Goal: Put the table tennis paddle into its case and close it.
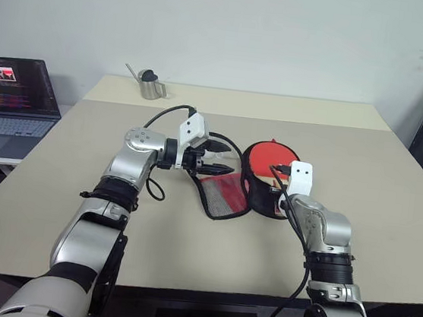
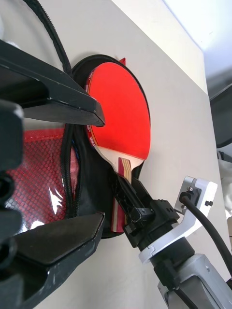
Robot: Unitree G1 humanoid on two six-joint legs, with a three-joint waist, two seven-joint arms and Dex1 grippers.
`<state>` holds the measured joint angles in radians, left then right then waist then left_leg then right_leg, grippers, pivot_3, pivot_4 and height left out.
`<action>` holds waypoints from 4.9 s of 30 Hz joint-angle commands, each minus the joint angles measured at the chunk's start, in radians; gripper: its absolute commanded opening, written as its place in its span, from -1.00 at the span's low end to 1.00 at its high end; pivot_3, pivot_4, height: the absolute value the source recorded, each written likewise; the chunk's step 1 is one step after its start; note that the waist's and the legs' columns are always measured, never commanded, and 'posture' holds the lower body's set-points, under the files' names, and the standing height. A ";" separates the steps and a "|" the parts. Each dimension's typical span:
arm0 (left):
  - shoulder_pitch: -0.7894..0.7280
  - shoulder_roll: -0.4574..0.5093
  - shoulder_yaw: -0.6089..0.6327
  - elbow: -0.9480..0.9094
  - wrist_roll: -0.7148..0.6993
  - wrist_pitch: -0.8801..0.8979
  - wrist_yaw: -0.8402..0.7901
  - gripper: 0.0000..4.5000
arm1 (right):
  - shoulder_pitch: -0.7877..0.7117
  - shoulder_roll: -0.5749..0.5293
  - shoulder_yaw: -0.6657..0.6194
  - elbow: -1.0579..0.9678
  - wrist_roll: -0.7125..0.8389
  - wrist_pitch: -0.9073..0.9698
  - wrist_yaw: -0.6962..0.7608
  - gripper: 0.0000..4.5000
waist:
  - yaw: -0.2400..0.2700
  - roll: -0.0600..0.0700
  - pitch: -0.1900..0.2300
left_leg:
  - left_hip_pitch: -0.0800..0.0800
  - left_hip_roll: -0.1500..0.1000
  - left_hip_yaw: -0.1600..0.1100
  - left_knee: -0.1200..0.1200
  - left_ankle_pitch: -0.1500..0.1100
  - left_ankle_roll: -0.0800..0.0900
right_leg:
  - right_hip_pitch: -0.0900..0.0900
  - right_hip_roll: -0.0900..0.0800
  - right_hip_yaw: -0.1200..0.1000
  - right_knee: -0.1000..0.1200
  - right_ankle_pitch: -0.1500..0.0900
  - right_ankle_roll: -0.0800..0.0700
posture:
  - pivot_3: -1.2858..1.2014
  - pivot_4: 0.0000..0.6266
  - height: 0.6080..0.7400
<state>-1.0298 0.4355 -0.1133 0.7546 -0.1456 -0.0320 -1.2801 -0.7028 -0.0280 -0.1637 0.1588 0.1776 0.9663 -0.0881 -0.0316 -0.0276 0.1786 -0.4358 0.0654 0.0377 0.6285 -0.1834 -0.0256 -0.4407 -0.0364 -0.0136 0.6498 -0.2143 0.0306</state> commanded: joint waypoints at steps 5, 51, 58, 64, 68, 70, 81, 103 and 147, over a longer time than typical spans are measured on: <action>-0.007 0.001 0.011 -0.037 -0.004 -0.016 -0.002 0.37 | -0.054 -0.005 0.005 0.023 -0.012 -0.063 -0.002 -0.50 | 0.000 0.000 0.000 | 0.000 0.000 0.000 0.000 0.000 0.000 | 0.000 0.000 0.000 0.000 0.000 0.000 | 0.03 -0.52 1.00; 0.005 0.169 0.066 0.300 0.126 -0.146 0.303 0.37 | 0.214 -0.604 -0.248 -0.944 0.692 0.297 0.649 0.99 | 0.009 -0.002 0.000 | 0.002 0.000 -0.001 0.001 0.000 0.000 | 0.002 0.000 0.000 -0.001 0.000 0.000 | 0.03 -0.52 1.00; -0.013 0.152 0.060 0.394 0.180 -0.176 0.478 0.37 | 0.245 -0.643 -0.212 -0.927 0.709 0.238 0.611 0.99 | 0.018 -0.003 0.001 | 0.001 0.000 0.000 0.001 0.000 0.000 | 0.003 -0.001 0.000 -0.002 0.000 0.000 | 0.03 -0.52 1.00; -0.035 0.082 0.052 0.448 0.199 -0.160 0.509 0.37 | 0.256 -0.659 -0.186 -0.913 0.710 0.199 0.588 0.99 | 0.027 -0.003 0.000 | 0.001 0.000 0.001 0.001 0.000 0.000 | 0.003 -0.001 0.000 -0.002 0.000 0.000 | 0.03 -0.52 1.00; -0.037 0.054 0.042 0.469 0.216 -0.145 0.478 0.37 | 0.264 -0.671 -0.181 -0.906 0.716 0.180 0.572 0.99 | 0.028 -0.003 0.000 | 0.001 0.000 0.001 0.001 0.000 0.000 | 0.003 -0.001 0.000 -0.002 0.000 0.000 | 0.03 -0.52 1.00; -0.038 0.051 0.036 0.479 0.229 -0.140 0.473 0.37 | 0.271 -0.676 -0.183 -0.907 0.723 0.175 0.567 0.99 | 0.027 -0.003 0.000 | 0.001 0.000 0.001 0.001 0.000 0.000 | 0.002 0.000 0.000 -0.002 0.000 0.000 | 0.03 -0.52 1.00; -0.053 -0.036 0.043 0.513 0.259 -0.113 0.496 0.37 | 0.295 -0.696 -0.191 -0.901 0.742 0.142 0.536 0.99 | 0.030 -0.003 0.000 | 0.001 0.000 0.001 0.001 0.000 0.000 | 0.003 -0.001 0.000 -0.002 0.000 0.000 | 0.03 -0.52 1.00; -0.225 -0.430 0.082 0.365 0.101 -0.122 0.199 0.37 | 0.402 -0.782 -0.335 -0.926 0.837 0.113 0.461 0.99 | 0.030 -0.005 0.001 | 0.001 -0.001 0.000 0.002 0.000 0.000 | 0.004 0.000 0.001 -0.004 0.000 0.001 | 0.03 -0.52 1.00; 0.012 -0.090 0.073 -0.028 0.043 -0.020 0.034 0.99 | 0.034 -0.471 0.121 0.152 0.210 -0.291 0.453 1.00 | 0.020 -0.004 0.001 | 0.002 -0.001 -0.002 0.002 0.000 0.000 | 0.004 0.003 0.003 -0.001 0.002 0.001 | 0.03 -0.52 1.00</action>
<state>-1.0060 0.3346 -0.0413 0.7746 -0.0807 -0.0521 -1.2500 -0.6374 -0.5000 -0.0351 0.2870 0.4135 0.7178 0.3653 -0.0114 -0.0320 0.1795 -0.4335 0.0648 0.0356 0.6308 -0.1833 -0.0254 -0.4368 -0.0336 -0.0111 0.6492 -0.2127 0.0313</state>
